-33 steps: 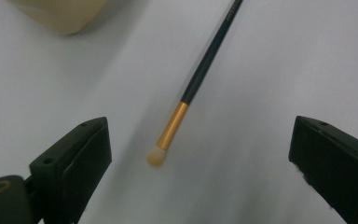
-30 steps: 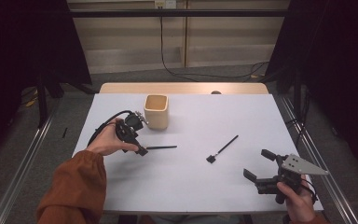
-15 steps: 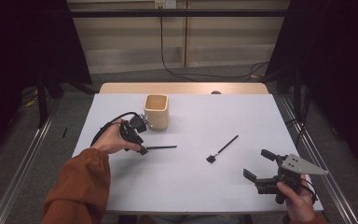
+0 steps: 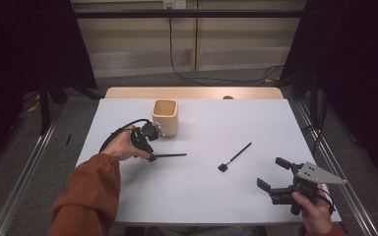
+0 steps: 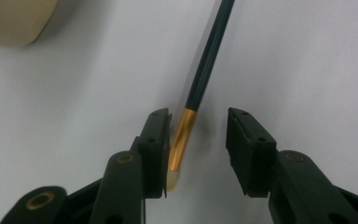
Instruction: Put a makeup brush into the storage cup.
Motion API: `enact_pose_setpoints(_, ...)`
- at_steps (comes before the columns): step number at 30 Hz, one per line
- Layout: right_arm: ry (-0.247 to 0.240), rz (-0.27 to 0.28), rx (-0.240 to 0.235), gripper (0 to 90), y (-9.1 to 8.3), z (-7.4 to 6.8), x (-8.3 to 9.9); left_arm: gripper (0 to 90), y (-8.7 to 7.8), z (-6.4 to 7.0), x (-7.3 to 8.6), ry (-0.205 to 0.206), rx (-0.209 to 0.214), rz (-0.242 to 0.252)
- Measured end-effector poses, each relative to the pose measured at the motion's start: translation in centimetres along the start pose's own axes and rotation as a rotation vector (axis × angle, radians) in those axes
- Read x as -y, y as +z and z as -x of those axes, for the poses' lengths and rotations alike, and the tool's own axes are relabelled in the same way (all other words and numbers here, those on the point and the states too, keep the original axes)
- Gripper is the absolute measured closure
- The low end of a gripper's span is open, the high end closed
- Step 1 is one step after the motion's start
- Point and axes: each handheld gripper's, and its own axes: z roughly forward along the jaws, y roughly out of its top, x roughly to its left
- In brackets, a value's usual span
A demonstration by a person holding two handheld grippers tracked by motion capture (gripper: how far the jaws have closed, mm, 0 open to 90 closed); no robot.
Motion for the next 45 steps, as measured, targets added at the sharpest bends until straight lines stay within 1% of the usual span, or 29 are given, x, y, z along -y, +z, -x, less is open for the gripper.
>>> enact_pose_setpoints(1, -0.001, 0.0, -0.001, 0.0, 0.0, 0.0, 0.0, 61.4, 0.1, 0.0, 0.0, -0.002, 0.004, 0.0)
enact_pose_setpoints(3, -0.002, -0.001, -0.001, 0.0, 0.0, 0.0, 0.0, 63.4, 0.3, 0.0, -0.1, 0.01, 0.01, -0.012)
enact_pose_setpoints(4, -0.003, -0.001, -0.001, 0.0, 0.0, 0.0, 0.0, 63.7, 0.4, 0.0, -0.1, 0.014, 0.002, -0.019)
enact_pose_setpoints(5, -0.003, -0.002, -0.001, 0.0, 0.0, 0.0, 0.0, 64.8, 0.5, 0.0, -0.1, 0.011, 0.0, -0.014)
enact_pose_setpoints(7, -0.002, -0.001, -0.002, 0.0, 0.0, 0.0, 0.0, 68.5, 1.0, 0.0, -0.2, 0.005, -0.007, -0.021)
enact_pose_setpoints(8, -0.002, -0.001, -0.001, 0.0, 0.0, 0.0, 0.0, 68.8, 1.0, -0.1, -0.3, 0.003, -0.001, -0.03)
enact_pose_setpoints(9, -0.002, -0.001, 0.0, 0.0, 0.0, 0.0, 0.0, 69.2, 0.9, -0.1, -0.4, 0.013, 0.002, -0.041)
enact_pose_setpoints(10, -0.001, -0.003, 0.001, 0.0, 0.0, 0.0, 0.0, 69.4, 1.0, 0.1, -0.5, 0.016, -0.013, -0.043)
enact_pose_setpoints(11, 0.001, -0.001, 0.0, 0.0, 0.0, 0.0, 0.0, 69.5, 1.1, 0.1, -0.5, 0.014, -0.016, -0.045)
enact_pose_setpoints(14, 0.0, -0.003, -0.003, 0.0, 0.0, -0.1, 0.0, 71.2, 1.0, -0.1, -0.3, 0.016, 0.001, -0.035)
enact_pose_setpoints(17, -0.005, -0.003, -0.003, 0.0, 0.0, -0.1, 0.0, 76.7, 1.1, -0.5, -0.2, -0.007, 0.001, -0.024)
enact_pose_setpoints(19, -0.004, -0.005, -0.003, 0.0, 0.0, -0.1, 0.0, 79.4, 1.1, -0.7, -0.1, -0.014, 0.01, -0.018)
enact_pose_setpoints(20, -0.003, -0.009, -0.002, 0.0, 0.0, -0.1, 0.0, 80.5, 1.0, -0.8, -0.1, -0.01, 0.014, -0.024)
enact_pose_setpoints(23, -0.007, -0.013, -0.004, 0.0, 0.1, -0.1, 0.1, 83.9, 1.0, -0.9, -0.1, -0.009, 0.016, -0.018)
enact_pose_setpoints(25, -0.006, -0.014, -0.004, 0.0, 0.1, -0.1, 0.1, 84.2, 1.0, -0.9, -0.1, -0.012, 0.019, -0.019)
enact_pose_setpoints(26, -0.008, -0.014, -0.004, 0.0, 0.1, -0.1, 0.1, 84.2, 0.9, -1.0, -0.1, -0.021, 0.028, -0.017)
enact_pose_setpoints(28, -0.007, -0.013, -0.005, 0.0, 0.0, -0.1, 0.1, 84.2, 1.0, -1.0, 0.0, -0.035, 0.023, -0.007)
enact_pose_setpoints(31, -0.01, -0.021, -0.008, 0.0, 0.1, -0.2, 0.1, 84.2, 0.9, -1.2, 0.1, -0.042, 0.04, -0.006)
enact_pose_setpoints(32, -0.01, -0.02, -0.007, 0.0, 0.1, -0.2, 0.1, 84.2, 0.9, -1.2, 0.1, -0.047, 0.035, -0.002)
enact_pose_setpoints(34, -0.011, -0.021, -0.007, 0.0, 0.1, -0.2, 0.1, 84.2, 0.9, -1.3, 0.2, -0.06, 0.042, 0.008)
enact_pose_setpoints(35, -0.009, -0.02, -0.006, 0.0, 0.1, -0.2, 0.1, 84.2, 0.8, -1.3, 0.2, -0.058, 0.038, 0.006)
enact_pose_setpoints(36, -0.009, -0.02, -0.006, 0.0, 0.1, -0.2, 0.1, 84.2, 1.0, -1.1, 0.2, -0.096, 0.038, 0.03)
enact_pose_setpoints(37, -0.009, -0.02, -0.007, 0.0, 0.1, -0.2, 0.1, 84.2, 0.8, -1.3, 0.2, -0.074, 0.04, 0.013)
enact_pose_setpoints(39, -0.009, -0.022, -0.009, 0.0, 0.2, -0.2, 0.1, 84.2, 0.7, -1.4, 0.3, -0.081, 0.046, 0.016)
enact_pose_setpoints(40, -0.011, -0.025, -0.009, 0.0, 0.2, -0.2, 0.1, 84.3, 0.8, -1.3, 0.4, -0.103, 0.056, 0.034)
enact_pose_setpoints(41, -0.01, -0.025, -0.01, 0.0, 0.2, -0.2, 0.1, 84.3, 0.7, -1.3, 0.4, -0.088, 0.054, 0.026)
enact_pose_setpoints(43, -0.01, -0.024, -0.011, 0.0, 0.2, -0.2, 0.1, 84.3, 0.6, -1.2, 0.4, -0.092, 0.068, 0.049)
enact_pose_setpoints(44, -0.008, -0.022, -0.011, 0.0, 0.2, -0.2, 0.1, 84.3, 0.6, -1.1, 0.3, -0.095, 0.061, 0.05)
enact_pose_setpoints(45, -0.008, -0.02, -0.009, 0.0, 0.2, -0.2, 0.1, 84.3, 0.5, -1.0, 0.3, -0.098, 0.064, 0.055)
